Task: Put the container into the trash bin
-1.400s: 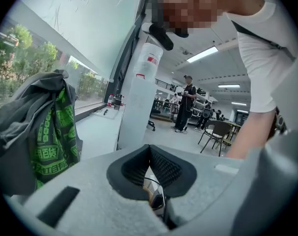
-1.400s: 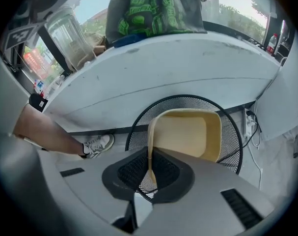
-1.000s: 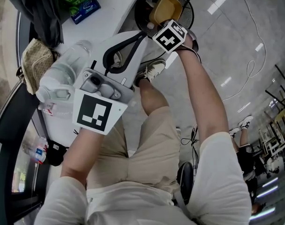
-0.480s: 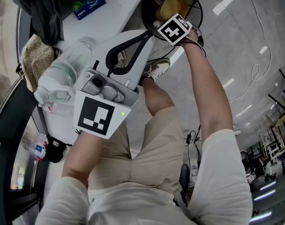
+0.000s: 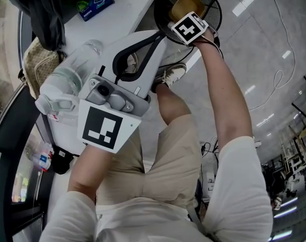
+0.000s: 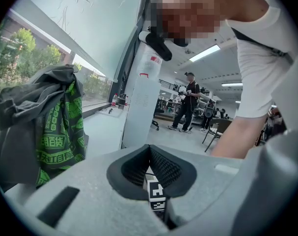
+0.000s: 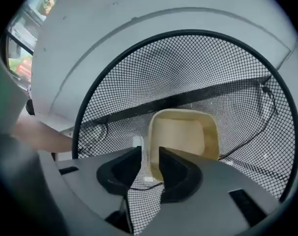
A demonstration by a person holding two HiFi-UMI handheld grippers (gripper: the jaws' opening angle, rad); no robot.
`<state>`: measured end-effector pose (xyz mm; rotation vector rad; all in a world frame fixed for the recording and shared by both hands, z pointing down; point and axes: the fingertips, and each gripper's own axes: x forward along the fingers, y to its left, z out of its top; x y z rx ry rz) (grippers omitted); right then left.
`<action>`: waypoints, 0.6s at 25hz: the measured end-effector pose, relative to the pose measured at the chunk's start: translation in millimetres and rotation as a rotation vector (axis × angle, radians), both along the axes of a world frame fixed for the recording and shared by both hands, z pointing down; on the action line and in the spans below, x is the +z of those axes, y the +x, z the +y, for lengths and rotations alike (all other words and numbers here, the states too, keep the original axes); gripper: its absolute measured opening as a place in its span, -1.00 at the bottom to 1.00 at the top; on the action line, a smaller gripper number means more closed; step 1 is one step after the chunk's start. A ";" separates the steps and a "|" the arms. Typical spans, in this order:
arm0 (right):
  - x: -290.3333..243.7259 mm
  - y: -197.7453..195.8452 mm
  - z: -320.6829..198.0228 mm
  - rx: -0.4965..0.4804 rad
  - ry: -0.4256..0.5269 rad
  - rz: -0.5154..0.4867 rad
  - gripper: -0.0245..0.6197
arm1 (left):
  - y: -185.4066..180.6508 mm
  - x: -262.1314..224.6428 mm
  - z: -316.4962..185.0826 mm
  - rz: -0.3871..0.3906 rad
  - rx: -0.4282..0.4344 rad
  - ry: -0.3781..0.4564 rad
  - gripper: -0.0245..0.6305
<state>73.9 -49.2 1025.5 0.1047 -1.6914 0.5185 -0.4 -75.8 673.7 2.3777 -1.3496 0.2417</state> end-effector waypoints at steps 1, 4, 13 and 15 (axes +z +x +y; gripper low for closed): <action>-1.0 -1.2 -0.6 0.018 -0.001 -0.008 -0.55 | 0.6 -0.5 0.8 -0.002 0.002 -0.002 -0.88; -8.9 -3.5 -2.9 0.070 0.002 -0.030 -0.33 | 1.8 -6.7 3.4 -0.008 0.012 -0.005 -0.88; -88.7 1.1 -33.3 0.149 0.098 -0.080 -0.31 | 0.1 -67.4 0.9 -0.005 0.027 0.034 -0.88; -108.2 9.6 -34.6 0.184 0.109 -0.067 -0.43 | -1.0 -84.3 2.3 0.001 0.032 0.043 -0.88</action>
